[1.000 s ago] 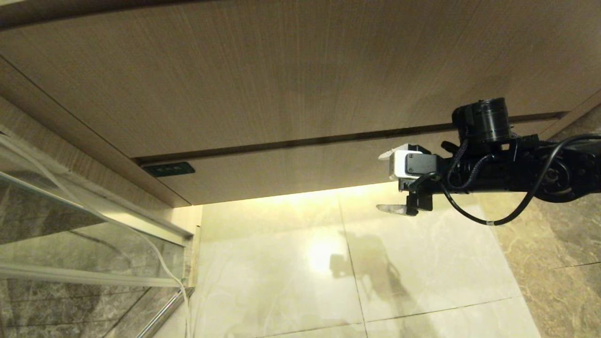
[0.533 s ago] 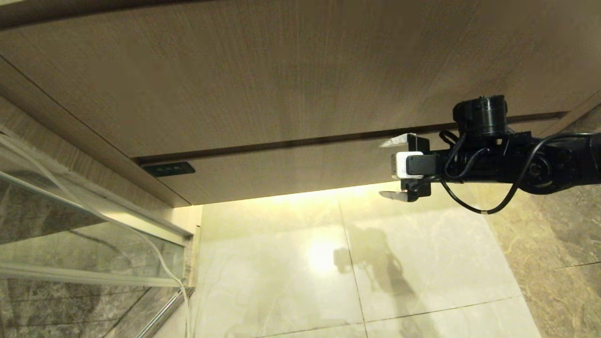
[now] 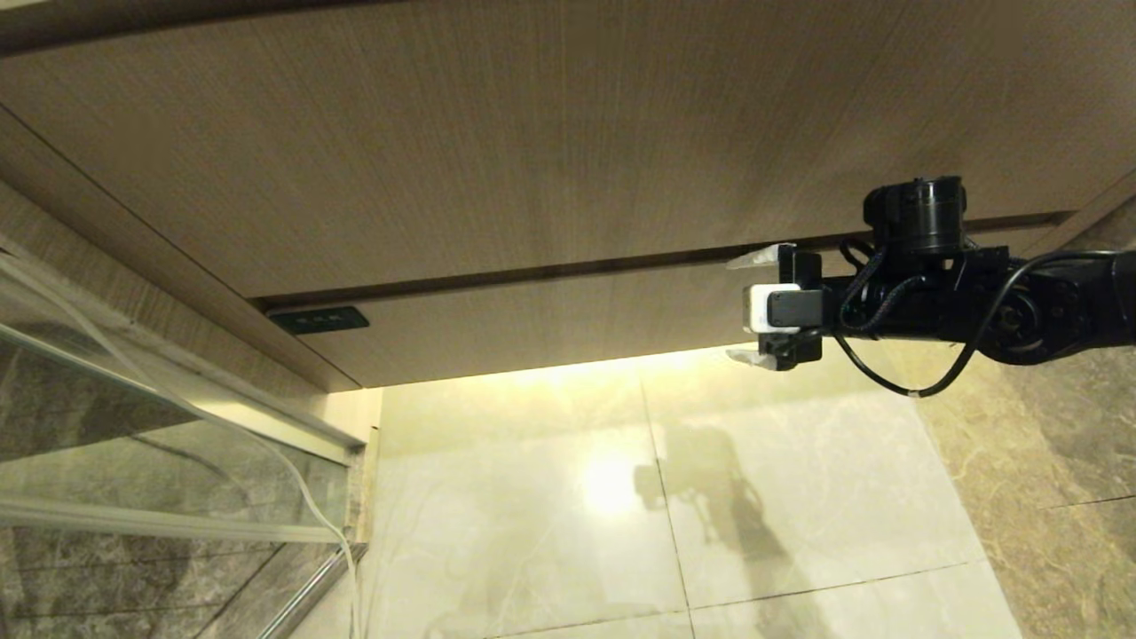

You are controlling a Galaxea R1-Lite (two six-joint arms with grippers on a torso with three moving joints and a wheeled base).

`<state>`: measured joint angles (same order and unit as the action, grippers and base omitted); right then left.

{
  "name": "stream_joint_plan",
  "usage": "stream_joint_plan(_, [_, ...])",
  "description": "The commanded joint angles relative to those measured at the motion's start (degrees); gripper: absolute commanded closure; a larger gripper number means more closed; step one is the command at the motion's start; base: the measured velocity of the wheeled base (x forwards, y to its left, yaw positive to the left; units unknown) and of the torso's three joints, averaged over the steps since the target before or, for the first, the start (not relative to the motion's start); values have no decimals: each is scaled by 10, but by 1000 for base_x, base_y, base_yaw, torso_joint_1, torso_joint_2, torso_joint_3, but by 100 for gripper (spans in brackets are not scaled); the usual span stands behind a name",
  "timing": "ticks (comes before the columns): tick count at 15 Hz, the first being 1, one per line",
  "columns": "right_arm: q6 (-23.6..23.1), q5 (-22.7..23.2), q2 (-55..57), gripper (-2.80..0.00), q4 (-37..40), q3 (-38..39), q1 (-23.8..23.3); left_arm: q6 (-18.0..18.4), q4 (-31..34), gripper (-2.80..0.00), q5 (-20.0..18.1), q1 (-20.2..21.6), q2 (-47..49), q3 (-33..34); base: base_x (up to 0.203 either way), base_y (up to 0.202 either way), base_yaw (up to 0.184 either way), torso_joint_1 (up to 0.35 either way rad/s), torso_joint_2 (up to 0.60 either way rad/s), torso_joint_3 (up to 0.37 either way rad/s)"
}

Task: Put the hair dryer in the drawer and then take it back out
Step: Pull open the drawer

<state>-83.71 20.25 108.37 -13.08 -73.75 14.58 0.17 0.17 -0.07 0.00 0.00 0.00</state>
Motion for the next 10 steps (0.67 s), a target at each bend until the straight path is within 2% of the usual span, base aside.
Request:
stream_joint_plan(1, [-5, 1, 0, -280, -1, 0, 0, 0, 0, -280, 0, 0, 0, 0, 0, 0, 0, 0, 0, 0])
stream_joint_plan(4, [-5, 1, 0, -280, -1, 0, 0, 0, 0, -280, 0, 0, 0, 0, 0, 0, 0, 0, 0, 0])
stream_joint_plan(6, [1, -30, 6, -280, -2, -7, 0, 0, -1, -280, 0, 0, 0, 0, 0, 0, 0, 0, 0, 0])
stream_joint_plan(10, [1, -30, 6, -280, -2, -7, 0, 0, -1, -280, 0, 0, 0, 0, 0, 0, 0, 0, 0, 0])
